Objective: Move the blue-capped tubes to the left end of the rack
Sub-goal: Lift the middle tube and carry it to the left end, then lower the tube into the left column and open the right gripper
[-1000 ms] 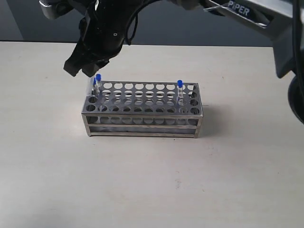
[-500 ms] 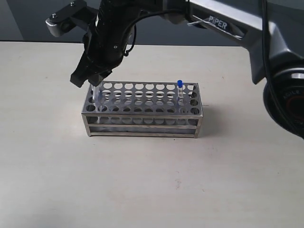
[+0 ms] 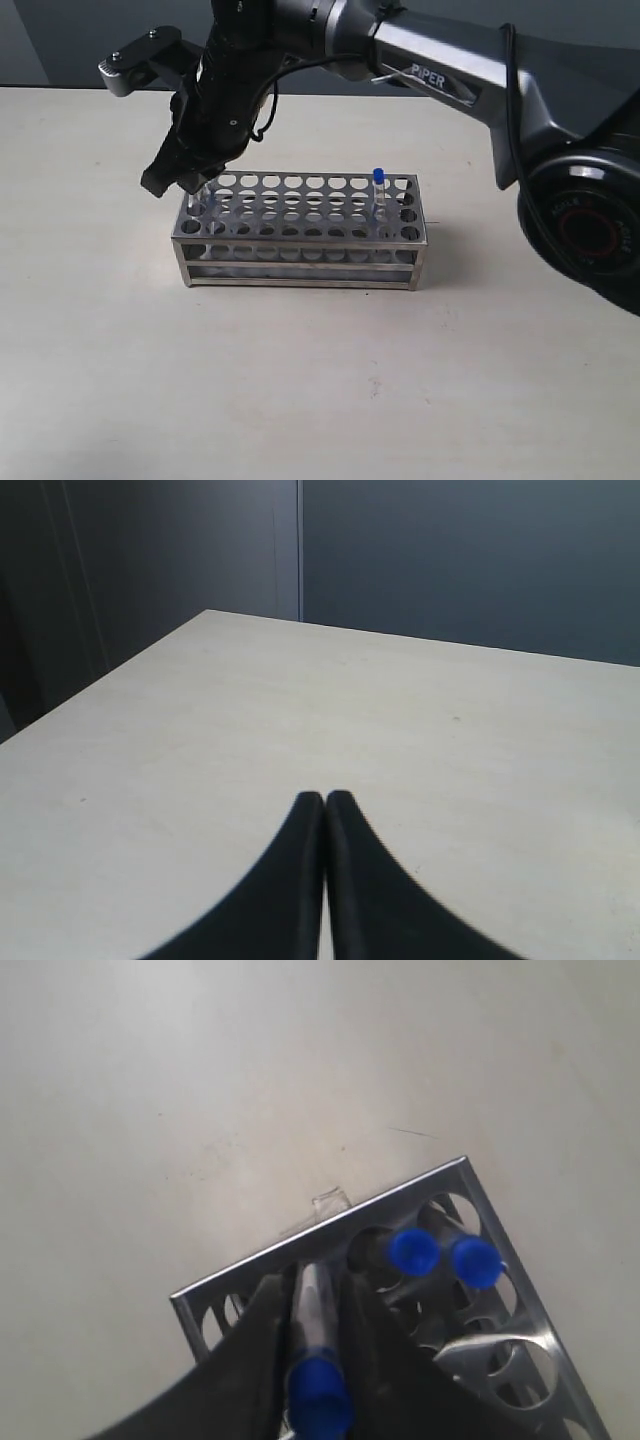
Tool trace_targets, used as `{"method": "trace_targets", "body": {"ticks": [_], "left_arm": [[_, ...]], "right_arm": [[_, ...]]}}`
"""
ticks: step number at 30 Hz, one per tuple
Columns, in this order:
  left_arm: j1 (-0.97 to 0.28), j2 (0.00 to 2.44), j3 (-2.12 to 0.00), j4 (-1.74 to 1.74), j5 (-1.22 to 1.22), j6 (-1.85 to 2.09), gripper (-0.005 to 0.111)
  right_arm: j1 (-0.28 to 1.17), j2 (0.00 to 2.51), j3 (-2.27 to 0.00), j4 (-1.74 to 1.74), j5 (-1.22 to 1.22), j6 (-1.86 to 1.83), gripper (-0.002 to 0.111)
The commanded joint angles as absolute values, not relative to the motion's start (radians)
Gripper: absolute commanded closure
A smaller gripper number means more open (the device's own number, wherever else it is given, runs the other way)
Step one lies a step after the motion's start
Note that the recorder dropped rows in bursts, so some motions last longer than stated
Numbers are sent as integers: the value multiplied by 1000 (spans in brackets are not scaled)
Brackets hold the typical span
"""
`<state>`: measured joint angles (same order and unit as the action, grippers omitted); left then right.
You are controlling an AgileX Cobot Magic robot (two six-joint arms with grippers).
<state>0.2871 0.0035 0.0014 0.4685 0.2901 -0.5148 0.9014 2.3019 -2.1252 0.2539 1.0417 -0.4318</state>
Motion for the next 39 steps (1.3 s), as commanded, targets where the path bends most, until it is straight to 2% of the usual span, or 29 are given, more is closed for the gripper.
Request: {"method": "trace_targets", "body": {"ticks": [1, 3, 5, 7, 12, 14, 28, 37, 39], "left_arm": [[287, 0, 0, 468, 291, -516, 106], [287, 0, 0, 468, 291, -516, 106], [287, 0, 0, 468, 291, -516, 106], [287, 0, 0, 468, 291, -516, 106], [287, 0, 0, 468, 291, -516, 106], [287, 0, 0, 468, 291, -516, 106], [287, 0, 0, 468, 291, -516, 106], [287, 0, 0, 468, 291, -516, 106], [287, 0, 0, 468, 291, -516, 106]], "right_arm": [[898, 2332, -2129, 298, 1000, -432, 88], [898, 2337, -2129, 298, 1005, -425, 70], [898, 2339, -2129, 298, 1005, -418, 58], [898, 2339, -2129, 298, 1005, -418, 60], [898, 2328, -2129, 289, 1006, -410, 77], [898, 2318, -2129, 288, 1006, -405, 80], [897, 2278, -2129, 183, 1144, -343, 79], [897, 2269, -2129, 185, 1146, -340, 79], [897, 2269, -2129, 185, 1146, -340, 84]]}}
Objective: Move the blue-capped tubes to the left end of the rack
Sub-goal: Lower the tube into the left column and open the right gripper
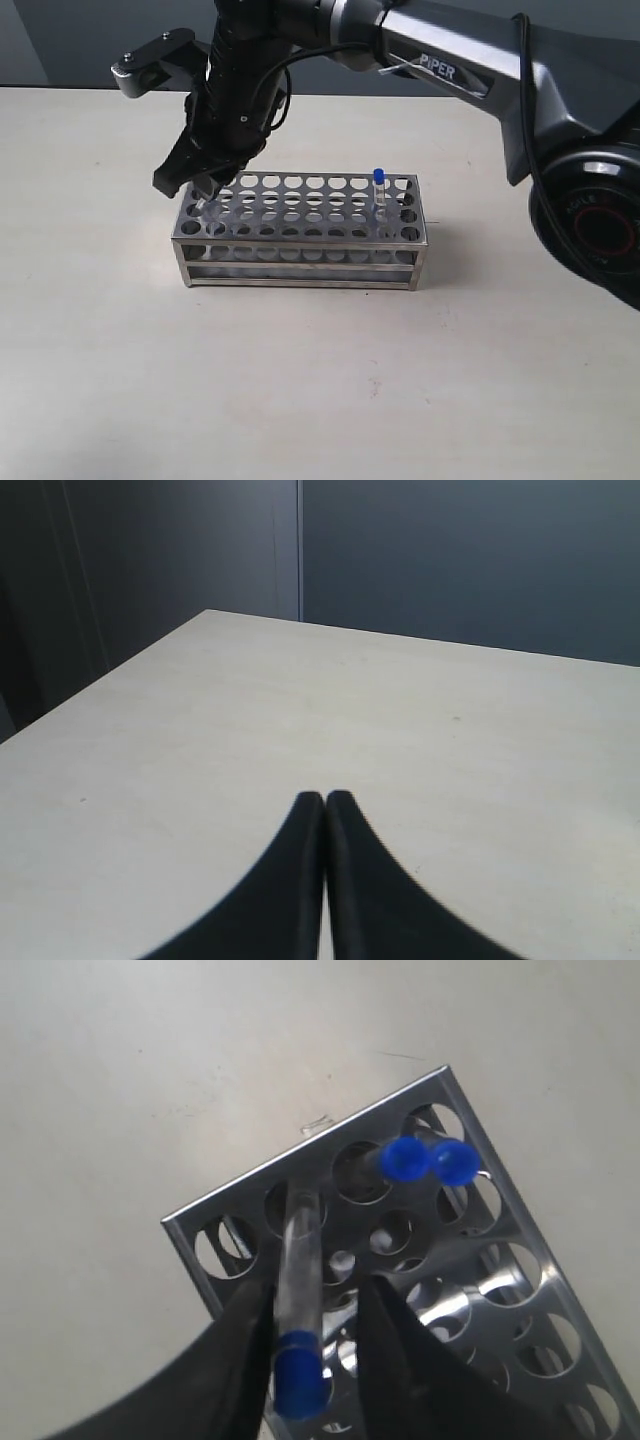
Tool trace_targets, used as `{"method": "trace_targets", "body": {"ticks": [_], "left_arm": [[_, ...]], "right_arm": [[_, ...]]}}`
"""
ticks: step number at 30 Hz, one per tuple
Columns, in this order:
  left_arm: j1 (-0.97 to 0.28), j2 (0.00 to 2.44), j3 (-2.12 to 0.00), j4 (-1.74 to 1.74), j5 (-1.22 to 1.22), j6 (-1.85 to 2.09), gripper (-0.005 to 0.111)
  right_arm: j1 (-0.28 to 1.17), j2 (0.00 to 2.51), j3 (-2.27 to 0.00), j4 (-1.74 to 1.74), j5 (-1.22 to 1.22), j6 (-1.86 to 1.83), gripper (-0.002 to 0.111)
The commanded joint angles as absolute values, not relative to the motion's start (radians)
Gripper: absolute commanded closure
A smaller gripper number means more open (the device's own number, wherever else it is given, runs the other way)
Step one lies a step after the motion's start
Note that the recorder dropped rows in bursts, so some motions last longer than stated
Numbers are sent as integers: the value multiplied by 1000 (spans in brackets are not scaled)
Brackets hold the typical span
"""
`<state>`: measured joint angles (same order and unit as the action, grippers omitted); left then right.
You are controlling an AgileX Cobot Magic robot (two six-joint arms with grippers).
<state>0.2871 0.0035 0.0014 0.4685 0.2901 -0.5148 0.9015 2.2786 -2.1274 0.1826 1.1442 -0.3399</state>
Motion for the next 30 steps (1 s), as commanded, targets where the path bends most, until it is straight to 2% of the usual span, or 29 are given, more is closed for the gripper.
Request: {"method": "trace_targets", "body": {"ticks": [1, 2, 3, 30], "left_arm": [[287, 0, 0, 468, 291, -516, 106], [287, 0, 0, 468, 291, -516, 106], [287, 0, 0, 468, 291, -516, 106], [287, 0, 0, 470, 291, -516, 106]], "right_arm": [[897, 2269, -2129, 185, 1146, -340, 93], [897, 2269, -2129, 185, 1148, -340, 105], [897, 2269, -2129, 185, 1148, -340, 109], [899, 2227, -2129, 249, 1122, -466, 108]]}}
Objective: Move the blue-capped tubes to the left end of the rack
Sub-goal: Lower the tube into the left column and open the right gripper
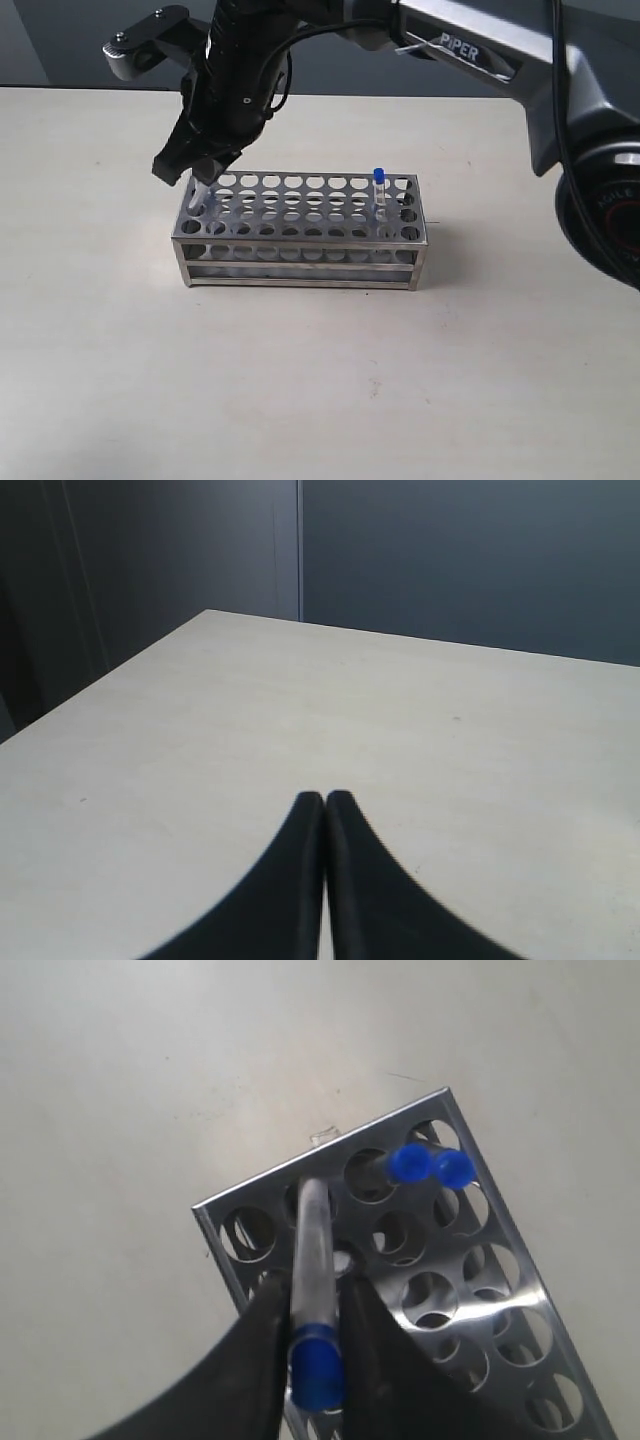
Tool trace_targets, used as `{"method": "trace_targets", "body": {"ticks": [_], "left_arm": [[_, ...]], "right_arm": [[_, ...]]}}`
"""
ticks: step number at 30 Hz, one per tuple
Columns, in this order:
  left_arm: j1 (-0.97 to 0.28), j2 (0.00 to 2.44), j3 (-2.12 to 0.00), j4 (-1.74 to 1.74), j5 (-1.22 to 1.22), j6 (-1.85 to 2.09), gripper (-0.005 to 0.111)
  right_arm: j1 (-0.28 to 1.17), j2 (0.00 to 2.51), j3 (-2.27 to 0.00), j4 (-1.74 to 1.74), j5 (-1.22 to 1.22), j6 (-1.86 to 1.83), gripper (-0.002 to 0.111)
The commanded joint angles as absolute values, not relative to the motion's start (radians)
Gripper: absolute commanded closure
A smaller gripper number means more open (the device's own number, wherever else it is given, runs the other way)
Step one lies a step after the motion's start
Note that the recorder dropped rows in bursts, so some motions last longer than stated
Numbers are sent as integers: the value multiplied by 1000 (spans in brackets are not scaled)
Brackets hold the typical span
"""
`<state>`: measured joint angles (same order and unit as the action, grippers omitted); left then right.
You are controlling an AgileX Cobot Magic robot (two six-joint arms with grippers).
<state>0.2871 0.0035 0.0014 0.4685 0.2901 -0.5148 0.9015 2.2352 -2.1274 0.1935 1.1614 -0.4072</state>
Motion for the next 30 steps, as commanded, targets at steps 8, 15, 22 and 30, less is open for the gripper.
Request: {"method": "trace_targets", "body": {"ticks": [8, 15, 22, 30], "left_arm": [[287, 0, 0, 469, 291, -516, 106], [287, 0, 0, 469, 291, -516, 106], [287, 0, 0, 469, 291, -516, 106], [287, 0, 0, 469, 291, -516, 106]], "right_arm": [[899, 2259, -2129, 279, 1067, -480, 108], [899, 2294, -2129, 334, 1052, -506, 108], [899, 2320, -2129, 342, 1048, -498, 108], [899, 2330, -2129, 347, 1040, -498, 108]]}}
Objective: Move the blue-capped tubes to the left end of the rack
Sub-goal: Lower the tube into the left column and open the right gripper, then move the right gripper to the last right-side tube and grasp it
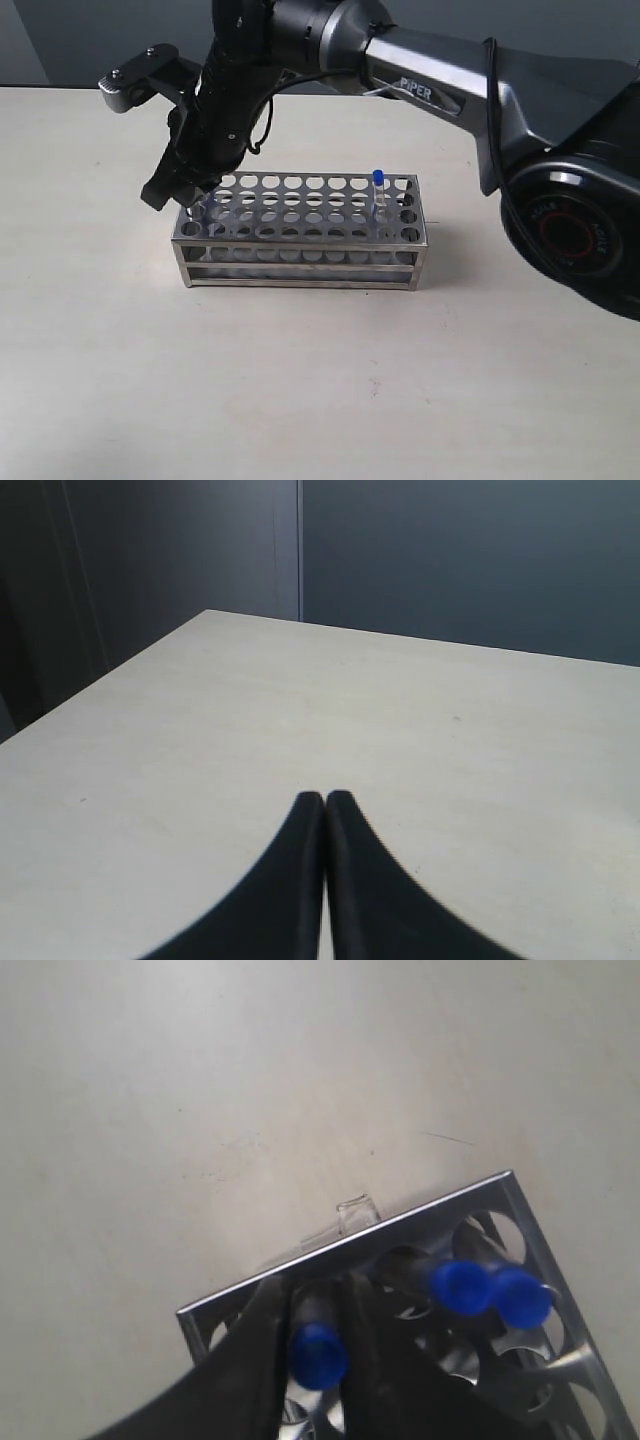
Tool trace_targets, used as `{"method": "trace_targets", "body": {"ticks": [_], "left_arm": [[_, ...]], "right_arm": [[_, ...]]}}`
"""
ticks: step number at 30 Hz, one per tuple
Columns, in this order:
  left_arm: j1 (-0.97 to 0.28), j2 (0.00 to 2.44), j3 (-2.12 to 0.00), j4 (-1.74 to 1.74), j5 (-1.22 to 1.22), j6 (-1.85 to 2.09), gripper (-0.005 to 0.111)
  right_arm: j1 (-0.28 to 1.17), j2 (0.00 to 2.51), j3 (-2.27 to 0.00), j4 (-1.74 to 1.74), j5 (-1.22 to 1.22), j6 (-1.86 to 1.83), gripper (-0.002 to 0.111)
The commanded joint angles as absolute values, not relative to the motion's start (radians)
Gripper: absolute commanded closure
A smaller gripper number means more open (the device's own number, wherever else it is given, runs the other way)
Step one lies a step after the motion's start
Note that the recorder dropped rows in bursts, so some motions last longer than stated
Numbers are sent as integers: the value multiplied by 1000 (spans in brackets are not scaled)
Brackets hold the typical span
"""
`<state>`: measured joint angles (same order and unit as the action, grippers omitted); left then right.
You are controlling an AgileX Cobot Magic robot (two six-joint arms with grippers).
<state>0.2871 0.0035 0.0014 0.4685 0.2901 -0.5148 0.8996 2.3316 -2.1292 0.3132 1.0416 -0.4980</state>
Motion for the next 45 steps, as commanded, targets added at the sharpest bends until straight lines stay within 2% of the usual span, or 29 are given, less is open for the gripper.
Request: {"method": "trace_targets", "body": {"ticks": [1, 3, 5, 7, 10, 11, 13, 19, 27, 35, 45], "left_arm": [[287, 0, 0, 469, 291, -516, 106], [287, 0, 0, 469, 291, -516, 106], [287, 0, 0, 469, 291, -516, 106], [287, 0, 0, 469, 291, -516, 106], [287, 0, 0, 469, 293, -516, 106], [287, 0, 0, 469, 293, -516, 106], [287, 0, 0, 469, 293, -516, 106], [287, 0, 0, 469, 293, -516, 106], [287, 0, 0, 469, 293, -516, 106], [286, 0, 0, 469, 292, -516, 106], [286, 0, 0, 469, 292, -516, 106]], "right_arm": [[899, 2330, -2129, 347, 1040, -498, 108], [899, 2330, -2129, 343, 1040, -498, 108], [899, 2330, -2129, 344, 1040, -498, 101], [899, 2330, -2129, 346, 1052, -498, 84], [899, 2330, -2129, 346, 1061, -461, 51], [899, 2327, -2129, 341, 1065, -441, 47], [899, 2317, -2129, 313, 1079, -408, 49], [897, 2263, -2129, 237, 1141, -385, 62], [897, 2163, -2129, 100, 1221, -376, 62], [883, 2092, -2119, -212, 1221, -164, 62], [706, 1983, -1878, -161, 1221, -85, 62]]}}
